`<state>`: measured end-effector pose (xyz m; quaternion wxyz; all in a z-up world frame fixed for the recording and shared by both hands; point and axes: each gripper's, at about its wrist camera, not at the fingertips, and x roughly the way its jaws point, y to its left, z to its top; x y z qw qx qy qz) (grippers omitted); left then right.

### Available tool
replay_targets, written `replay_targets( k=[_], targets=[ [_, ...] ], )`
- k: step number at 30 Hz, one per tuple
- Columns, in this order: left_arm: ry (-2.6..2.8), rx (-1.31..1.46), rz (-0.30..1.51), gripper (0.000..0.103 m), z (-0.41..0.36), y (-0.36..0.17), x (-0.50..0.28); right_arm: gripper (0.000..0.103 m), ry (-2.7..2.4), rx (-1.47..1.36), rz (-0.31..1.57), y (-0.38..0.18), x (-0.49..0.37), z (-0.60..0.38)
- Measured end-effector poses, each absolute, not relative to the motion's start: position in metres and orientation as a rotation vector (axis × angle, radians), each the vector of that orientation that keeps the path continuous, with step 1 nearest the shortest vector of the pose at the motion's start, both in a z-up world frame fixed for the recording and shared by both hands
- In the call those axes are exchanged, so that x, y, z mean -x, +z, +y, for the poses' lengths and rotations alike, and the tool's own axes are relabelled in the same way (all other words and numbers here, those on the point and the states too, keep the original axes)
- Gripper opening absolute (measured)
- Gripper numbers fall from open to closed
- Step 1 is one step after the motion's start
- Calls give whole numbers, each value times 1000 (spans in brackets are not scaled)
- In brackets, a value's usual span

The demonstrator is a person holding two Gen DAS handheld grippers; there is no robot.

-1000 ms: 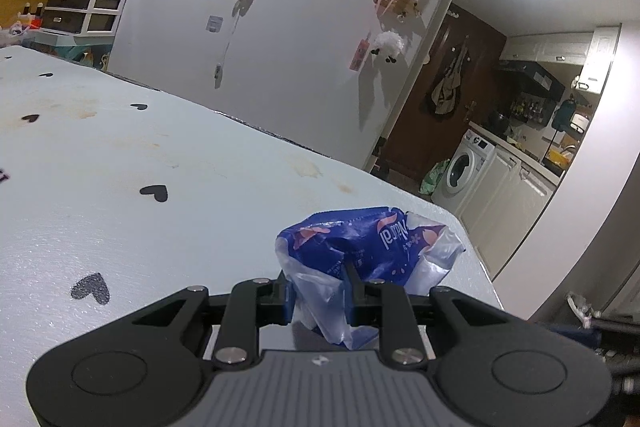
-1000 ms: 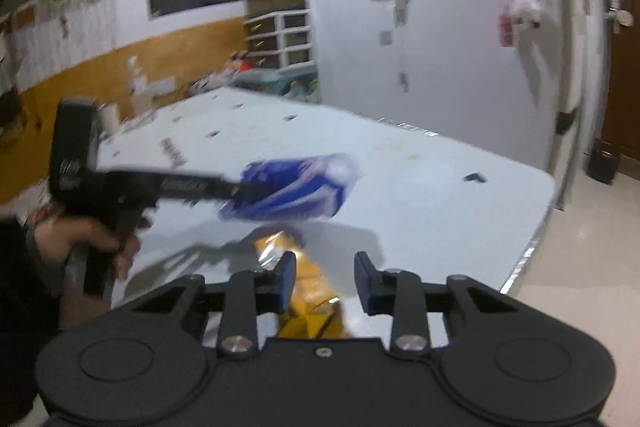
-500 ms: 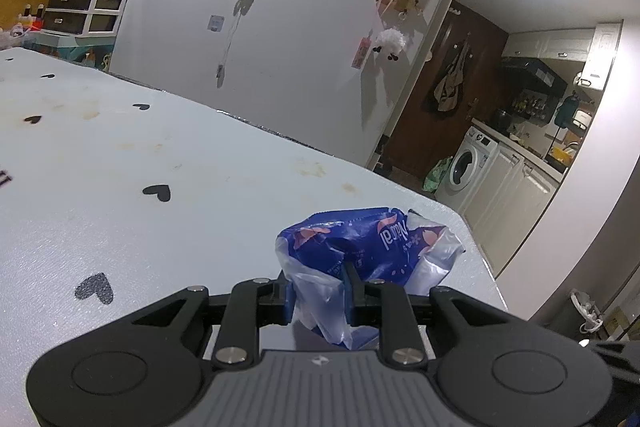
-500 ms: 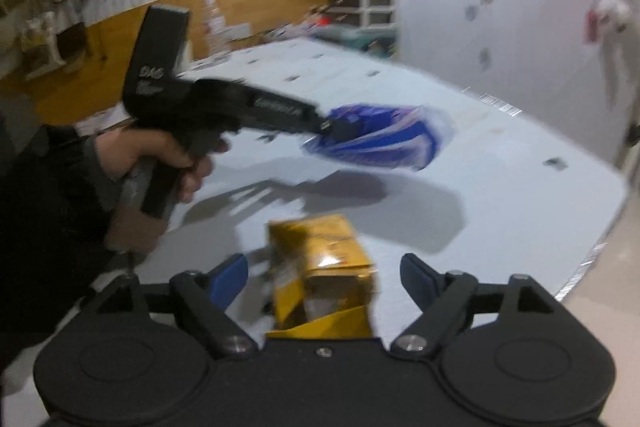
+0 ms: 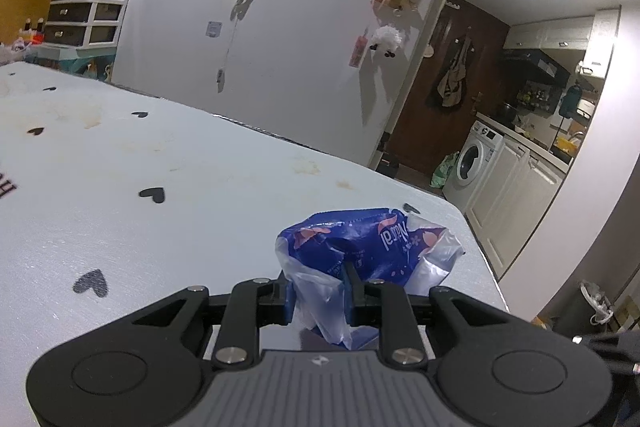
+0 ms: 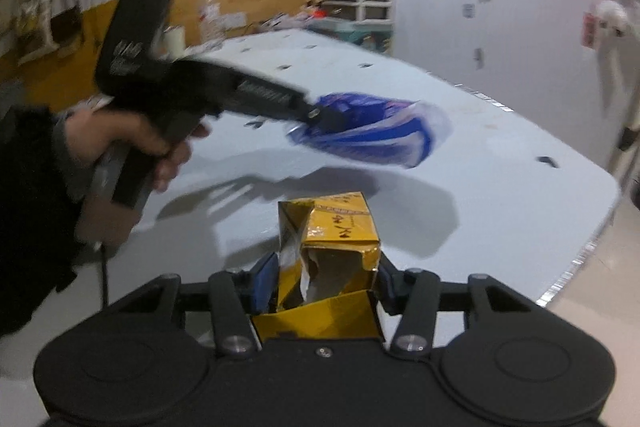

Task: Collect trash
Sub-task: 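Lift the blue-white wrapper with the left tool while the right tool lifts the yellow box, then carry the wrapper and yellow box with both tools over the trash bin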

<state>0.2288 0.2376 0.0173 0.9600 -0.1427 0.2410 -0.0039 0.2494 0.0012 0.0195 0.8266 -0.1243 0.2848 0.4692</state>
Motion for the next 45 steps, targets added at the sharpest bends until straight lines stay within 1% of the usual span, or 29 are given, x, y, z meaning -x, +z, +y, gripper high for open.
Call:
replay_targets(
  k=[9, 20, 45],
  targets=[
    [-21, 268, 465, 24, 199, 24, -217, 51, 834, 162, 567, 30, -250, -59],
    [-71, 215, 467, 24, 136, 25, -215, 51, 661, 96, 529, 29, -244, -132],
    [-274, -24, 539, 24, -30, 3, -218, 51, 336, -34, 530, -4, -224, -280]
  ],
)
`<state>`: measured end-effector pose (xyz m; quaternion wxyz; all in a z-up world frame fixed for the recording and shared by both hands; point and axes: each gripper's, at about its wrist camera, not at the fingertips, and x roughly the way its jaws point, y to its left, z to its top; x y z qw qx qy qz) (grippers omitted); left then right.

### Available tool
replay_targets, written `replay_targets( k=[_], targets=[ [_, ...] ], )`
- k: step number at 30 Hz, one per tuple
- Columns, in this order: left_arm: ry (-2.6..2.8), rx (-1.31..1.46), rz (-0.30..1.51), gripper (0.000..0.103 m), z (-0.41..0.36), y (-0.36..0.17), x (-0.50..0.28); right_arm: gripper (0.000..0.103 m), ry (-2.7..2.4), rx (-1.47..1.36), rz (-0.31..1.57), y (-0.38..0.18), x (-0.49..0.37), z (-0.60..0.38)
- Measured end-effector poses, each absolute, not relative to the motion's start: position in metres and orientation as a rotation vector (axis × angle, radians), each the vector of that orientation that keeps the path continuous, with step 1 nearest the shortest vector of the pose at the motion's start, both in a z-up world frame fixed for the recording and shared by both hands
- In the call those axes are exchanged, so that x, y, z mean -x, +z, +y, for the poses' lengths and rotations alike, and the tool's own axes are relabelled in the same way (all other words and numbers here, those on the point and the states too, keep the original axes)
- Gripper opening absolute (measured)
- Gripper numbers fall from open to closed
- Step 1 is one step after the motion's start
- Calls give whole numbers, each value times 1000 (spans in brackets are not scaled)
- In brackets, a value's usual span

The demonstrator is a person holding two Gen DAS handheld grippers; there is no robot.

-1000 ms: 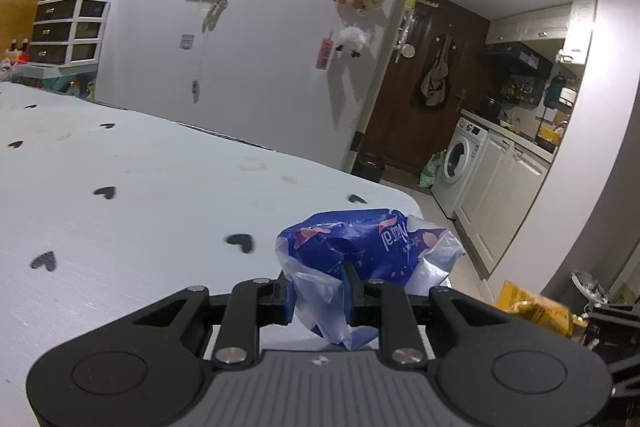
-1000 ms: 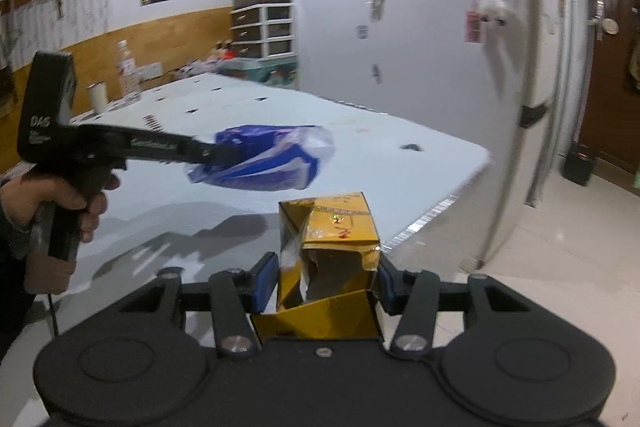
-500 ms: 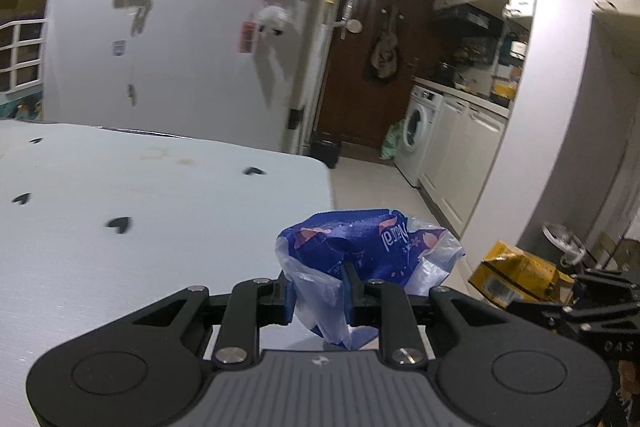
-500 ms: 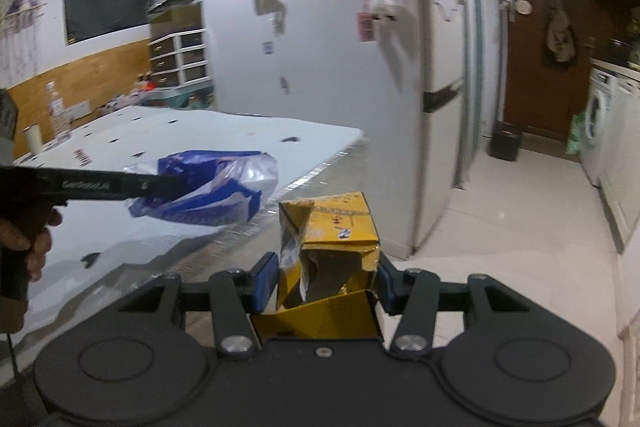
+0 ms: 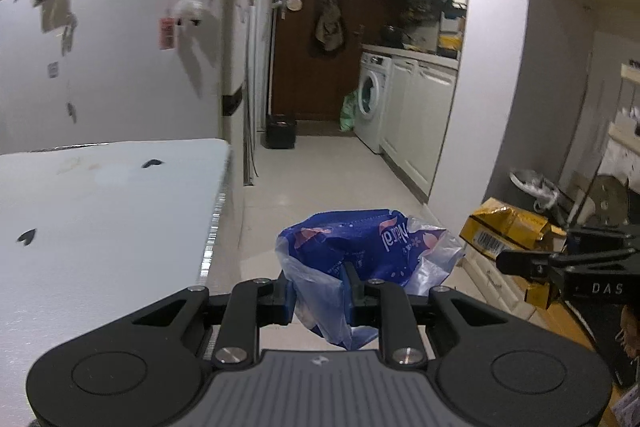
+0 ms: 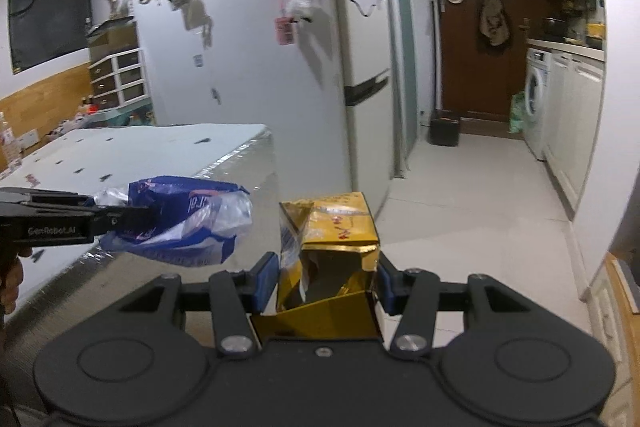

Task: Collect trash
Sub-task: 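Carry the wrapper and yellow box with both tools over the trash bin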

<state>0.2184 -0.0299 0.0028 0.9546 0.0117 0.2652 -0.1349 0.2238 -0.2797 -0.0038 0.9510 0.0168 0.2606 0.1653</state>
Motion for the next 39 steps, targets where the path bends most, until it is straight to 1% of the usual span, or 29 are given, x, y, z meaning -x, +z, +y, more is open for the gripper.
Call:
replay_targets(
  k=[8, 17, 27, 39],
  targets=[
    [-310, -33, 593, 24, -69, -19, -237, 51, 282, -43, 566, -22, -225, -310],
    [-317, -62, 729, 24, -107, -64, -282, 51, 249, -77, 651, -60, -248, -334],
    [-315, -151, 916, 24, -127, -139, -335, 51, 222, -94, 848, -124, -297, -341],
    [-415, -277, 1143, 24, -137, -223, -376, 51, 196, -157, 1014, -185, -344, -331]
  ],
)
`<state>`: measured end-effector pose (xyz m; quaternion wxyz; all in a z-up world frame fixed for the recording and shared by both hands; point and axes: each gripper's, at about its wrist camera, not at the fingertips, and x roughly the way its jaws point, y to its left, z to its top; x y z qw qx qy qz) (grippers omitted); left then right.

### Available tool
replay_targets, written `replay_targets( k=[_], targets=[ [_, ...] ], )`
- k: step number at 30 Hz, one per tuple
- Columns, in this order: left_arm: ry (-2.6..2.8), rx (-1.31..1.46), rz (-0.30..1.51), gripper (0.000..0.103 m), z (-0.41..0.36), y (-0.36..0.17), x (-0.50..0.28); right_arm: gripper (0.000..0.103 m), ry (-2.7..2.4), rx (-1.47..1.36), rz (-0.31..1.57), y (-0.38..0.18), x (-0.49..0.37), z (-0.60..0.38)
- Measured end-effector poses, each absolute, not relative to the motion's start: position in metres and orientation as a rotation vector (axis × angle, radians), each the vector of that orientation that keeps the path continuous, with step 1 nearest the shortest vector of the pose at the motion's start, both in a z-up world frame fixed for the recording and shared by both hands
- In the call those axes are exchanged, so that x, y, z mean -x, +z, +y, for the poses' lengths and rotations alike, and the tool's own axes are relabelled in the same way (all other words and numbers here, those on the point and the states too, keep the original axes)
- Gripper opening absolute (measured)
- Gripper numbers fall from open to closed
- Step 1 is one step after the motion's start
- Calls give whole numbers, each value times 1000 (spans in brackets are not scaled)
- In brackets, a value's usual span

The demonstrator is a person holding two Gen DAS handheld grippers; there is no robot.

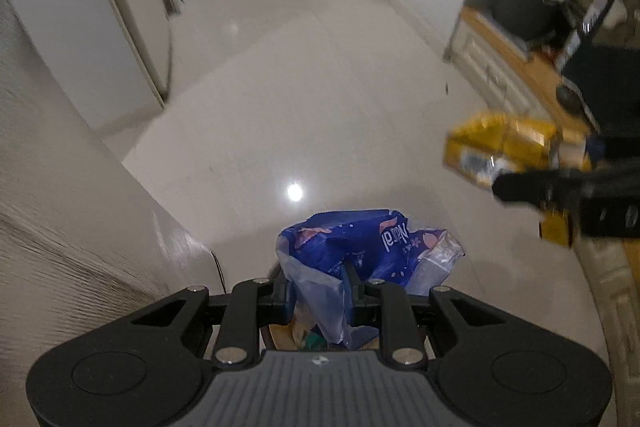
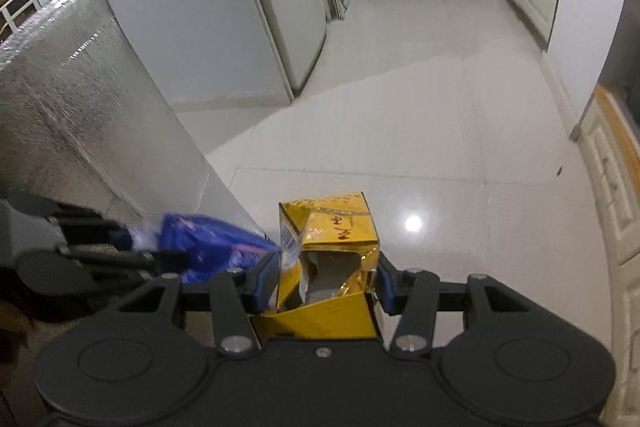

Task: Collect trash
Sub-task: 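Carry the wrapper and yellow box with both tools over the trash bin, then open the left tool to drop the wrapper while the right tool drops the box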

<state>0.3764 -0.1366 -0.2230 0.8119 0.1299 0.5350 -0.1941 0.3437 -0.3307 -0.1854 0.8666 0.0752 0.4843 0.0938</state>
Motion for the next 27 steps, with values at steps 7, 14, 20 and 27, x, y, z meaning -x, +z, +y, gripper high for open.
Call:
replay_targets(
  k=[7, 14, 20, 27],
  targets=[
    [-438, -343, 1311, 25, -134, -285, -383, 51, 184, -145, 1085, -214, -367, -313],
    [-443, -285, 1416, 29, -137, -333, -389, 51, 167, -166, 1161, -246, -383, -310],
    [-428, -356, 1510, 70, -138, -362, -389, 51, 142, -168, 1206, -269, -389, -312],
    [-398, -395, 1535, 95, -125, -365, -392, 51, 151, -161, 1266, -293, -395, -303]
  ],
)
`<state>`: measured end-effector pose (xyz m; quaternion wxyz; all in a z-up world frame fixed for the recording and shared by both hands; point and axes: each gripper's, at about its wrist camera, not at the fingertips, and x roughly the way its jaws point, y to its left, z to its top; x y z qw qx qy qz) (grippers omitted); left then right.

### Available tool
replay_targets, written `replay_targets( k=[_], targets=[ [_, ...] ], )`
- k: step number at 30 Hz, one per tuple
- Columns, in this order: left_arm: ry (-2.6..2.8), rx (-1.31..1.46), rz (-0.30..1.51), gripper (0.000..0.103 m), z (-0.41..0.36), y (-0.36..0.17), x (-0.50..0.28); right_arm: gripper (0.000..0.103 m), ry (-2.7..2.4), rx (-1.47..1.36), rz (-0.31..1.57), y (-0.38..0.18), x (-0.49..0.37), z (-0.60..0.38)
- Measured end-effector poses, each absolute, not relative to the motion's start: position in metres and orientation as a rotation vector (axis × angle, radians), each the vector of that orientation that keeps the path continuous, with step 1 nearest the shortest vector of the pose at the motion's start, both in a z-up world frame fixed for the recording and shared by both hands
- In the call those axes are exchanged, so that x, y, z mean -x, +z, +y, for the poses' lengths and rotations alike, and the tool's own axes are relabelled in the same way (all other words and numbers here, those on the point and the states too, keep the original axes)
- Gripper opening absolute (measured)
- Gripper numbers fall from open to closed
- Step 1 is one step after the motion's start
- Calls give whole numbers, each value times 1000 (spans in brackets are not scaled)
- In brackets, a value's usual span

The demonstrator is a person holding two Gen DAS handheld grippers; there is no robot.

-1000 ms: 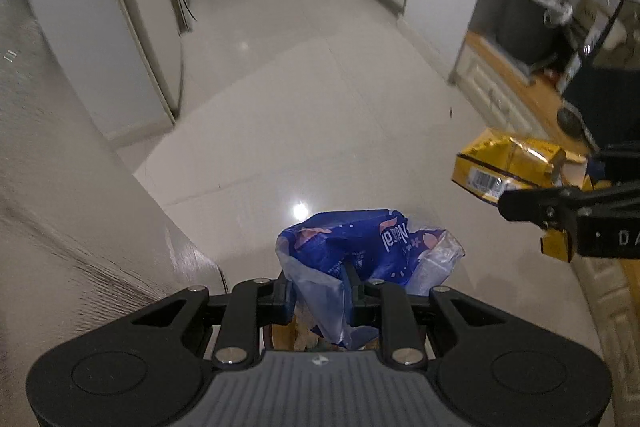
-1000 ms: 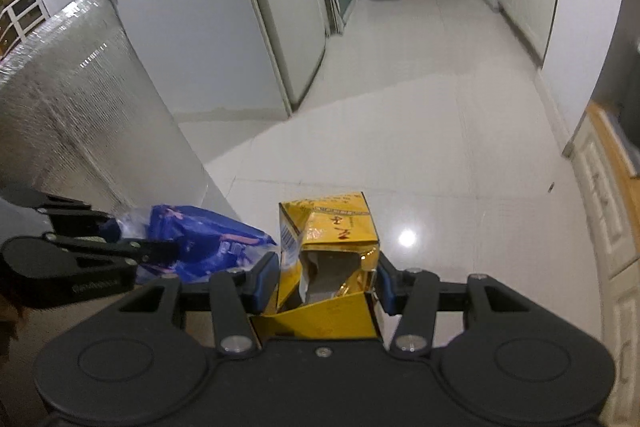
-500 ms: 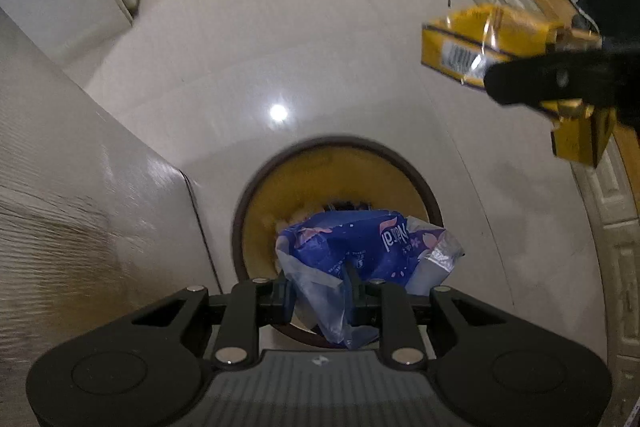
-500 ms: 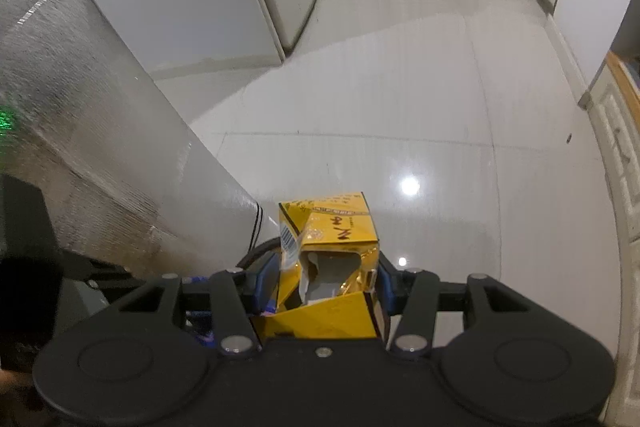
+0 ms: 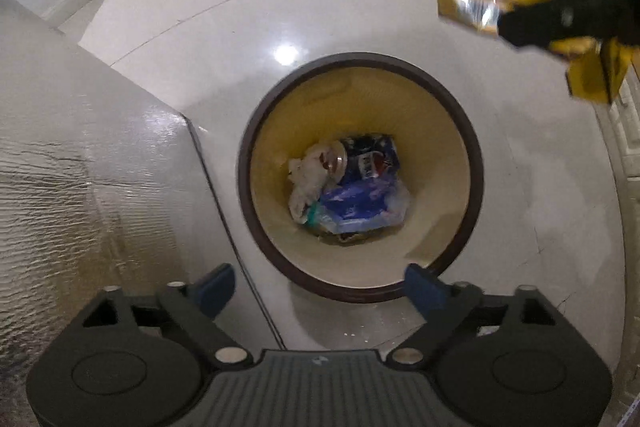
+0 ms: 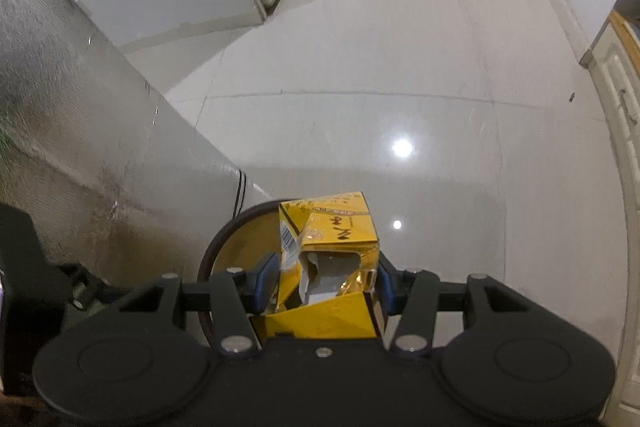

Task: Collect trash

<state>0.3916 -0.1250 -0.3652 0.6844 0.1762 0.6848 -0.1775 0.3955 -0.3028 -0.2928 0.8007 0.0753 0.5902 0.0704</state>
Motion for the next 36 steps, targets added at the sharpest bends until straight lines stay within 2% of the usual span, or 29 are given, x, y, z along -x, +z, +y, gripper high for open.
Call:
replay_targets(
  k=[2, 6, 8, 9, 10, 21, 36],
  targets=[
    [-379, -392, 1530, 102, -120, -362, -392, 51, 173, -167, 1285, -301, -396, -299],
    [-357, -399, 1546, 103, -109, -360, -394, 53, 221, -275, 1298, -312, -397, -292],
    [-351, -401, 1556, 103, -105, -361, -395, 73, 242, -356, 1310, -316, -397, -290],
    [-348, -399, 1560, 103, -104, -361, -396, 99, 249, -378, 1315, -318, -396, -289],
    [-346, -395, 1565, 103, -103, -360, -396, 102, 255, -380, 1317, -319, -395, -287],
    [-350, -399, 1562, 103, -106, -341, -392, 103, 253, -253, 1349, -315, -377, -290],
    [-321, -408, 1426, 103, -114, -277, -379, 103, 215, -228, 1251, -262, -359, -308]
  ],
)
